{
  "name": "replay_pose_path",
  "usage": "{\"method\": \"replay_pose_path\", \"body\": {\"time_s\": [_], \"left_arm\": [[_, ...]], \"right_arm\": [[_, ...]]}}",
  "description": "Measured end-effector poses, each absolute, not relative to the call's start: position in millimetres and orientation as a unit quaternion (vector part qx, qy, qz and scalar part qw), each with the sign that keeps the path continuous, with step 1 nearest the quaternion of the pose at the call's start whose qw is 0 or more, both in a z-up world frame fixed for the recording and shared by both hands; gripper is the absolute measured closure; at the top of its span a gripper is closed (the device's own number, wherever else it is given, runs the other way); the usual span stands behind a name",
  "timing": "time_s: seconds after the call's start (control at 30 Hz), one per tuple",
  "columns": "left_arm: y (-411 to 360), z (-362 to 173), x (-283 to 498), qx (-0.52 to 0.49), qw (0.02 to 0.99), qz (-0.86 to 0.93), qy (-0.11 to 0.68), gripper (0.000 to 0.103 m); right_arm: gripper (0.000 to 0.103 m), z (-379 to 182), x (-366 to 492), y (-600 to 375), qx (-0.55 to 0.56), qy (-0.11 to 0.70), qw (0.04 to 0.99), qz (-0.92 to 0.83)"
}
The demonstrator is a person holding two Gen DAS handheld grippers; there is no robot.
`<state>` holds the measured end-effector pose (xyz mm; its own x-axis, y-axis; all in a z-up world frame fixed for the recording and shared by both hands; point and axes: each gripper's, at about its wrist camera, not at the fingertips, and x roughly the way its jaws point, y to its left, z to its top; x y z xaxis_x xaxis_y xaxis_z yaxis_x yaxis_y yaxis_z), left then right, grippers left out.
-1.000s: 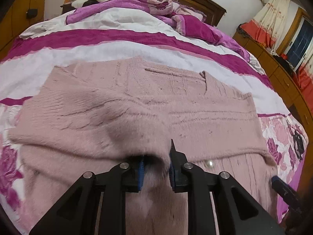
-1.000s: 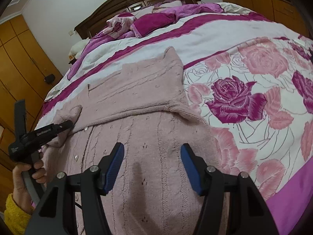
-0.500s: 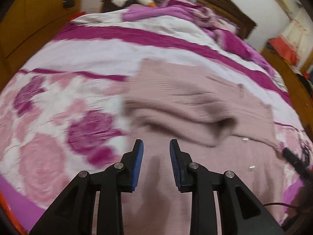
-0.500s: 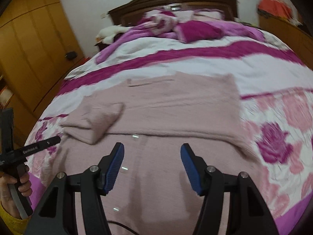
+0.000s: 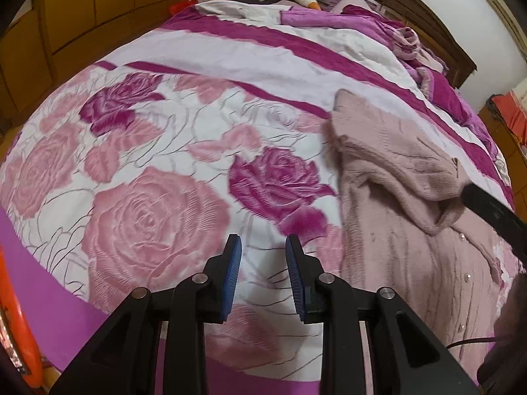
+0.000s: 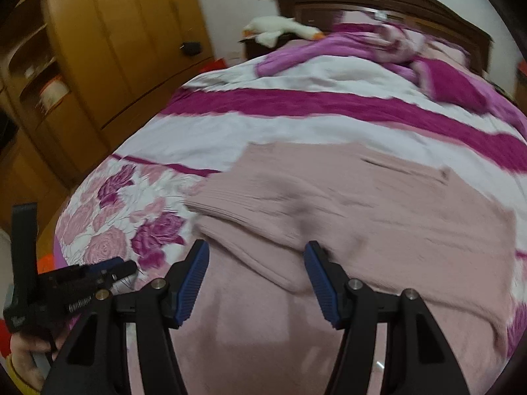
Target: Fold small clothes
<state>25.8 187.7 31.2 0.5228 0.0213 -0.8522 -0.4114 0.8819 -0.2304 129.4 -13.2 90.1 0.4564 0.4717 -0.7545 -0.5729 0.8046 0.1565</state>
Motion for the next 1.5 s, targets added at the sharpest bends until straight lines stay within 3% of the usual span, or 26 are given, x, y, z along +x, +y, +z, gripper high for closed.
{"method": "replay_pose_path", "body": {"time_s": [0.57, 0.67, 0.73, 0.8, 1.27, 1.5], "left_arm": [[208, 22, 12, -0.239, 0.843, 0.14, 0.462, 0.097], [207, 21, 12, -0.239, 0.843, 0.141, 0.461, 0.097], [206, 21, 12, -0.238, 0.843, 0.141, 0.462, 0.097], [205, 21, 12, -0.238, 0.843, 0.14, 0.462, 0.097], [190, 35, 18, -0.23, 0.852, 0.124, 0.453, 0.097], [167, 46, 33, -0.203, 0.862, 0.104, 0.452, 0.097]], "right_arm": [[0.041, 30, 165, 110, -0.211, 0.438, 0.812, 0.324], [0.057, 28, 169, 110, -0.218, 0.436, 0.814, 0.317], [0.085, 31, 172, 107, -0.214, 0.432, 0.815, 0.32], [0.09, 38, 175, 102, -0.2, 0.431, 0.819, 0.321], [0.092, 135, 187, -19, -0.057, 0.357, 0.887, 0.286], [0.092, 155, 187, -110, -0.009, 0.331, 0.915, 0.23]]}}
